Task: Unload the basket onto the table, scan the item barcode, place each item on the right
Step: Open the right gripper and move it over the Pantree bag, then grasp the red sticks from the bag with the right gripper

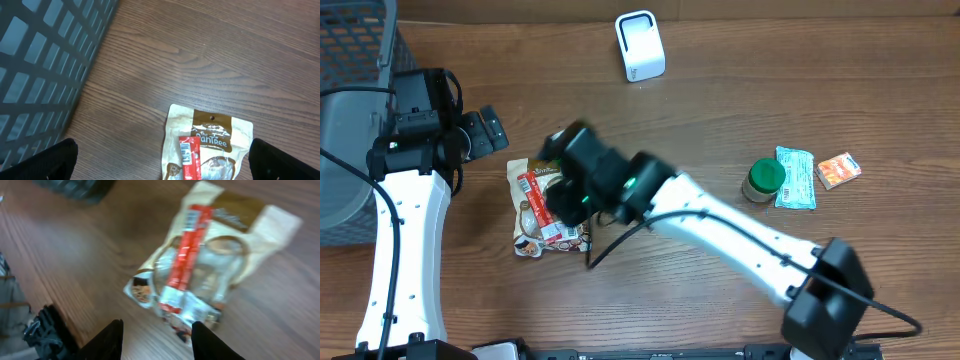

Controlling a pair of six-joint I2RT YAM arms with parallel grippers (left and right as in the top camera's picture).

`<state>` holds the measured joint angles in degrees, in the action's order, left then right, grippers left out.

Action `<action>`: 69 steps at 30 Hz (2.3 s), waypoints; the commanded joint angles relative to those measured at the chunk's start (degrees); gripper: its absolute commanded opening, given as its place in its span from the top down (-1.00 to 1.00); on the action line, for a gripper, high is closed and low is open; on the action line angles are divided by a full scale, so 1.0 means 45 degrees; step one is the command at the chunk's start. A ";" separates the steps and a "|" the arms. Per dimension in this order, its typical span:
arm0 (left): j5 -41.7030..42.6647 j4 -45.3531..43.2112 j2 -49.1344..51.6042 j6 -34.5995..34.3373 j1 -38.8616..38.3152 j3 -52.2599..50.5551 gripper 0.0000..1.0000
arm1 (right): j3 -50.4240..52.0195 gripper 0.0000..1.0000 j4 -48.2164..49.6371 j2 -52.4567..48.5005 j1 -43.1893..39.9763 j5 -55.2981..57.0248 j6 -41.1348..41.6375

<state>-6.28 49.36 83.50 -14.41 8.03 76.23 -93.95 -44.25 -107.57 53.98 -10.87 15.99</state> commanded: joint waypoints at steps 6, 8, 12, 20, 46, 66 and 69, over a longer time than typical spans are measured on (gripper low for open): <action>-0.0058 -0.0024 -0.0058 0.0209 0.0044 0.0189 -1.00 | 0.0058 0.09 0.1049 -0.1773 0.1365 0.1880 -0.0593; -0.0058 -0.0019 -0.0058 0.0209 0.0044 0.0189 -1.00 | 0.0058 0.10 0.1224 -0.2030 0.1360 0.1880 -0.0622; -0.0058 -0.0019 -0.0058 0.0209 0.0044 0.0189 -1.00 | 0.0058 0.18 0.1831 -0.2613 0.1214 0.1880 -0.0617; -0.0058 -0.0019 -0.0058 0.0209 0.0044 0.0189 -1.00 | 0.0058 0.25 0.2443 -0.3167 0.1156 0.1885 -0.0617; -0.0058 -0.0019 -0.0058 0.0209 0.0044 0.0189 -1.00 | 0.0049 0.75 0.2210 -0.4347 0.1059 0.1836 -0.0529; -0.0058 -0.0024 -0.0058 0.0209 0.0044 0.0189 -1.00 | 0.0029 0.93 0.0107 -0.2385 -0.0194 0.1889 -0.0568; -0.0058 -0.0019 -0.0058 0.0209 0.0044 0.0189 -1.00 | 0.0029 0.93 -0.0355 -0.2404 -0.0690 0.1914 -0.0573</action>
<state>-6.28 49.36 83.50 -14.41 8.03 76.23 -93.73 -44.82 -120.20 53.06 -2.68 13.47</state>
